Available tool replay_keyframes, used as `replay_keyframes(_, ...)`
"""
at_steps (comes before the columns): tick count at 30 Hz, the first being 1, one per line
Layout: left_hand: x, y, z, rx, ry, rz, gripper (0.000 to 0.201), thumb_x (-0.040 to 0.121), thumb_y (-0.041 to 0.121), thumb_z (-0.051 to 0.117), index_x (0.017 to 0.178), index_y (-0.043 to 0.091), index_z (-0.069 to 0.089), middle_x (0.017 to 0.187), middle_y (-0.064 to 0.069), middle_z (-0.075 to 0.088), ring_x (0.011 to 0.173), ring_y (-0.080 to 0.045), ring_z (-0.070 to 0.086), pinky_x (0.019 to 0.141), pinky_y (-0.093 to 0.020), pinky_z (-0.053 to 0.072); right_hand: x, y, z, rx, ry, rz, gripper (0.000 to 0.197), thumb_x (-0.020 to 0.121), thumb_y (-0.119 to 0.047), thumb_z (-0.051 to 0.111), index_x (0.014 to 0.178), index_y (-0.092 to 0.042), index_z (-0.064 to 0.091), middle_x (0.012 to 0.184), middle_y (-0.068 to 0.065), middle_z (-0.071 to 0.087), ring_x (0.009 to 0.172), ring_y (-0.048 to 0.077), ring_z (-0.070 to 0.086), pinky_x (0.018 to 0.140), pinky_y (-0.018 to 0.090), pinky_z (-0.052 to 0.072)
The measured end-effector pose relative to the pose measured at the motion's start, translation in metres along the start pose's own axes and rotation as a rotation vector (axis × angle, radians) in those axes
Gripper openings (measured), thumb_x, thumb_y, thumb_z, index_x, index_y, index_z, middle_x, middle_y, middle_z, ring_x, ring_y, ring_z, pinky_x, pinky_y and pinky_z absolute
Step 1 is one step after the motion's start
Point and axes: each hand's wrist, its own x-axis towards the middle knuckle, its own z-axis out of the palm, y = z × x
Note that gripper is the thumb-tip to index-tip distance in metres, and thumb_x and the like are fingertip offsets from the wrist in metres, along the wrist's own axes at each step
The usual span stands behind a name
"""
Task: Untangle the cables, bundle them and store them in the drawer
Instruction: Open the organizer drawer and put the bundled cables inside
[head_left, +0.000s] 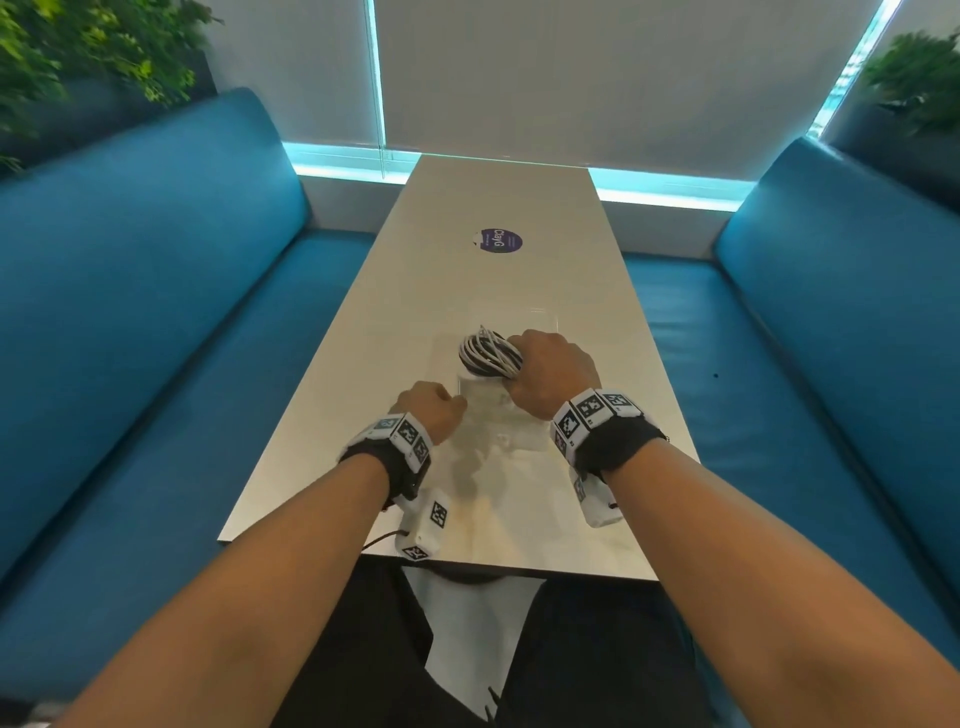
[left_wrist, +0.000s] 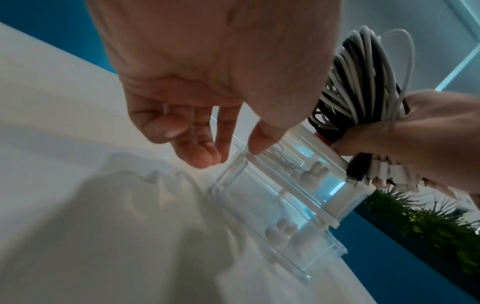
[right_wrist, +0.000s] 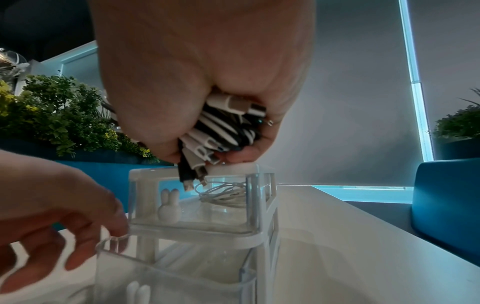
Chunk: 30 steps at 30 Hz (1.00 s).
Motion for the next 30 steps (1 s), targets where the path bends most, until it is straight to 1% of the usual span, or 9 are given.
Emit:
replay_keyframes(4,-0.007,0.002,0.009,0.062,-0.049,0.030,0.025,0.086,0.040,0.061,0.083,0.016,0.069,0.079,-0.004,0.070,0.073,-0.024,0.067,0.066,-0.028,0.052,-0.001,0.002,0.000,0.001,-0.002,0.004,0.016,0.084,-0.031,0.060,0.098,-0.024,0.063,0.093,-0.002,0.063,0.083,0.026,0.063,0.072,0.037,0.052)
replay_keyframes(7,-0.016,0.009,-0.002,0.235,-0.306,0.016,0.023,0.083,0.035,0.066,0.072,0.015,0.067,0.069,0.000,0.067,0.059,-0.016,0.062,0.051,-0.020,0.044,-0.001,0.006,0.001,-0.001,0.008,-0.004,0.017,0.085,-0.032,0.059,0.100,-0.025,0.063,0.095,-0.002,0.063,0.085,0.026,0.062,0.070,0.034,0.048)
replay_keyframes(11,-0.024,0.015,-0.022,0.360,-0.519,-0.014,0.014,0.084,0.029,0.070,0.081,0.015,0.071,0.082,0.002,0.072,0.061,-0.010,0.065,0.046,-0.018,0.045,-0.001,0.005,0.001,-0.005,0.010,-0.002,0.017,0.086,-0.034,0.058,0.100,-0.025,0.063,0.094,-0.002,0.063,0.084,0.025,0.062,0.070,0.034,0.050)
replay_keyframes(13,-0.020,0.013,-0.028,0.327,-0.460,0.008,0.021,0.086,0.033,0.072,0.092,0.013,0.071,0.087,0.000,0.070,0.067,-0.013,0.066,0.050,-0.019,0.048,-0.002,0.004,0.001,-0.007,0.003,0.002,0.017,0.087,-0.034,0.058,0.100,-0.025,0.062,0.095,-0.002,0.063,0.084,0.025,0.062,0.071,0.036,0.052)
replay_keyframes(15,-0.007,0.007,-0.028,0.183,-0.211,0.099,0.044,0.082,0.035,0.076,0.117,0.012,0.063,0.100,-0.003,0.067,0.082,-0.020,0.067,0.069,-0.026,0.053,-0.002,0.003,0.000,-0.009,0.001,0.003,0.016,0.086,-0.032,0.058,0.100,-0.025,0.062,0.095,-0.002,0.062,0.084,0.025,0.062,0.071,0.036,0.052)
replay_keyframes(18,0.002,-0.002,-0.022,-0.048,0.055,0.318,0.086,0.077,0.021,0.079,0.148,0.035,0.030,0.142,-0.004,0.038,0.102,-0.025,0.062,0.089,-0.038,0.054,-0.005,0.001,-0.002,-0.016,0.006,-0.004,0.014,0.085,-0.030,0.058,0.098,-0.025,0.060,0.093,-0.002,0.060,0.080,0.023,0.061,0.069,0.035,0.051)
replay_keyframes(22,0.002,-0.011,-0.011,0.145,-0.074,0.483,0.096,0.082,0.003,0.067,0.154,0.042,0.017,0.162,0.020,-0.004,0.128,-0.028,0.052,0.099,-0.044,0.051,-0.015,0.005,-0.003,0.043,-0.022,-0.044,0.013,0.078,-0.032,0.058,0.090,-0.029,0.058,0.081,-0.006,0.063,0.072,0.021,0.060,0.064,0.033,0.051)
replay_keyframes(27,0.010,-0.014,-0.014,0.271,-0.081,0.540,0.105,0.077,-0.015,0.052,0.156,0.041,0.011,0.162,0.023,-0.012,0.148,-0.018,0.024,0.114,-0.035,0.035,-0.028,0.009,-0.006,0.009,-0.463,-0.083,0.019,0.072,-0.034,0.070,0.087,-0.024,0.067,0.072,-0.004,0.069,0.064,0.014,0.066,0.066,0.032,0.058)
replay_keyframes(30,0.008,-0.009,-0.016,0.220,-0.110,0.526,0.098,0.079,-0.015,0.044,0.155,0.039,0.016,0.163,0.022,-0.005,0.144,-0.018,0.034,0.111,-0.037,0.039,-0.036,0.007,0.005,-0.216,-0.480,-0.039,0.038,0.070,-0.049,0.072,0.095,-0.021,0.068,0.080,-0.003,0.067,0.070,0.018,0.066,0.069,0.034,0.059)
